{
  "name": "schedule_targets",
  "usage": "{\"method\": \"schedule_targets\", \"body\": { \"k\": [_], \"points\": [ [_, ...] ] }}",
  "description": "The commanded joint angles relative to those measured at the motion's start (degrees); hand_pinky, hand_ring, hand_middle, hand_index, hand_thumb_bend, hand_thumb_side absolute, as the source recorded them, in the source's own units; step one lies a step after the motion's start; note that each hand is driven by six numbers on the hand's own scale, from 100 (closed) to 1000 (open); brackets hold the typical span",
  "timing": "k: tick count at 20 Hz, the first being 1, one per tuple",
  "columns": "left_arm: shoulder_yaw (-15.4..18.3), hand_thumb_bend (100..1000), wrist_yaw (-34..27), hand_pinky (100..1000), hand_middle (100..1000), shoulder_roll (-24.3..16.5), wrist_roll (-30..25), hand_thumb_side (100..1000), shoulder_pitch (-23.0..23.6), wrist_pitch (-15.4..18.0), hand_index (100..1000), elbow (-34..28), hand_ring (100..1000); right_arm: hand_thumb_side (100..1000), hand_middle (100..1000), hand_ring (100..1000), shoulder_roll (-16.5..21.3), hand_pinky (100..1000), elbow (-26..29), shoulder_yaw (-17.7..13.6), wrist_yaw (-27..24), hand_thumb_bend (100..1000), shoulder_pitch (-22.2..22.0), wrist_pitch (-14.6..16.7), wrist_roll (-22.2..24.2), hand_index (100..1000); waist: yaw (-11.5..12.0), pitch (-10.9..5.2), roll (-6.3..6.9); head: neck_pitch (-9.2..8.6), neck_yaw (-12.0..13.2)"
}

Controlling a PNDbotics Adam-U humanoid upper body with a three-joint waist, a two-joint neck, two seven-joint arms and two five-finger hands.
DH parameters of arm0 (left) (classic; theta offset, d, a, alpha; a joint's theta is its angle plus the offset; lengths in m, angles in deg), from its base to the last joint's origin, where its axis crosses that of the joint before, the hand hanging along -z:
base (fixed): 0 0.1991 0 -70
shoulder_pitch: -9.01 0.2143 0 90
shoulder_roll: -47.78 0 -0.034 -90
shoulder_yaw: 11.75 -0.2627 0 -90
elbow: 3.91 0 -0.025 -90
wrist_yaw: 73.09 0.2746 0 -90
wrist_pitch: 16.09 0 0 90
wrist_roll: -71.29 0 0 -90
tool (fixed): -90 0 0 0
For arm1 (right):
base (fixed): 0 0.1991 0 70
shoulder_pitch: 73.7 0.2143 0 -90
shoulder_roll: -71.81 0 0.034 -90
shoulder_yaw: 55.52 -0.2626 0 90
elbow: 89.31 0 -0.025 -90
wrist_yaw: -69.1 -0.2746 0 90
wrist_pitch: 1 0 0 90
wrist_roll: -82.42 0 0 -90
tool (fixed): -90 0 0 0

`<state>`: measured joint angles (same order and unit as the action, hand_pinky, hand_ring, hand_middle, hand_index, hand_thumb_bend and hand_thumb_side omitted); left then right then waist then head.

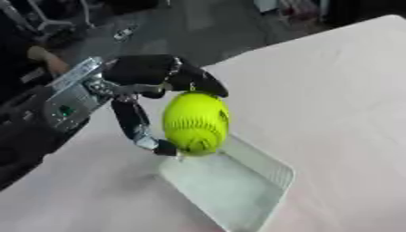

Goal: Pick up objects on the table and place them in the box.

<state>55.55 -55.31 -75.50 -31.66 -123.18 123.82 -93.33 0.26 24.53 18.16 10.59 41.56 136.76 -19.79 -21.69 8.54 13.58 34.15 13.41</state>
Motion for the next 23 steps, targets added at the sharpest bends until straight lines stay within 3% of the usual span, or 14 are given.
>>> {"method": "schedule_targets", "body": {
  "k": [1, 4, 7, 8, 12, 13, 16, 17, 20, 21, 23],
  "points": [
    [0.4, 629, 2.7, 1000, 1000, -0.8, -2.7, 886, -1.0, 2.1, 1000, 1.0, 1000, 984, 390, 274, 1.9, 100, 0.8, -0.6, -0.3, 100, 1.0, -0.2, -0.5, 586, -0.1, -0.92, -0.63, -0.80, 0.5],
    [0.6, 629, 4.2, 1000, 1000, -0.8, -2.3, 899, -0.7, 2.1, 1000, 1.6, 1000, 985, 390, 274, 1.9, 100, 0.8, -0.7, -0.3, 100, 1.0, -0.3, -0.6, 586, -0.1, -0.92, -0.63, -0.75, 0.6],
    [2.4, 523, 4.8, 1000, 1000, -2.0, -0.1, 861, 1.1, 2.1, 1000, 1.1, 1000, 975, 389, 274, 2.2, 100, 0.8, -0.9, 0.1, 100, 0.5, 0.0, -0.6, 585, 0.6, -1.12, -0.63, -0.68, 0.4],
    [3.4, 504, 5.0, 1000, 1000, -2.6, 1.1, 755, 2.2, 2.1, 1000, 0.6, 1000, 984, 389, 274, 2.3, 100, 0.8, -1.0, 0.3, 100, 0.2, 0.1, -0.6, 585, 0.9, -1.20, -0.63, -0.68, 0.4],
    [9.5, 500, 0.8, 966, 997, -4.8, 7.1, 623, 11.5, 2.1, 993, -3.3, 944, 983, 388, 274, 3.1, 100, 0.8, -1.6, 1.6, 100, -1.7, 1.3, -0.6, 580, 2.4, -1.60, -0.69, -1.64, -0.1],
    [11.6, 487, -1.0, 919, 966, -5.1, 8.7, 598, 14.4, 2.1, 968, -4.7, 906, 943, 387, 274, 3.1, 100, 0.8, -1.8, 2.1, 100, -2.5, 1.8, -0.5, 579, 3.1, -1.76, -1.00, -2.17, -0.5],
    [17.7, 470, -5.8, 802, 885, -4.6, 13.9, 555, 22.6, 2.0, 909, -9.5, 790, 980, 388, 274, 2.7, 100, 0.8, -2.0, 3.9, 100, -5.3, 3.5, -0.2, 576, 5.1, -2.26, -2.27, -3.39, -1.5],
    [19.4, 460, -7.3, 729, 855, -3.3, 15.8, 555, 25.6, 1.8, 879, -11.0, 726, 977, 388, 274, 2.3, 100, 0.8, -2.2, 4.6, 100, -6.6, 3.8, 0.0, 574, 6.1, -2.52, -3.04, -3.76, -2.1],
    [23.4, 459, -10.8, 702, 845, 1.0, 20.0, 557, 33.7, -0.8, 868, -16.8, 688, 974, 388, 275, 1.2, 100, 0.8, -3.0, 7.4, 100, -10.5, 4.2, 0.9, 571, 8.9, -3.39, -5.02, -3.60, -3.7],
    [24.6, 460, -11.8, 721, 759, 3.6, 21.0, 551, 35.7, -2.6, 850, -18.7, 600, 970, 387, 275, 0.7, 100, 0.8, -3.3, 8.4, 100, -12.1, 4.2, 1.2, 564, 10.0, -3.82, -5.90, -3.10, -4.3],
    [27.4, 477, -13.7, 725, 741, 10.7, 22.2, 546, 38.0, -7.6, 826, -22.8, 574, 965, 386, 276, -0.4, 100, 0.8, -4.0, 10.8, 100, -15.6, 4.2, 2.2, 558, 12.1, -4.81, -7.54, -1.87, -6.0]
  ]
}}
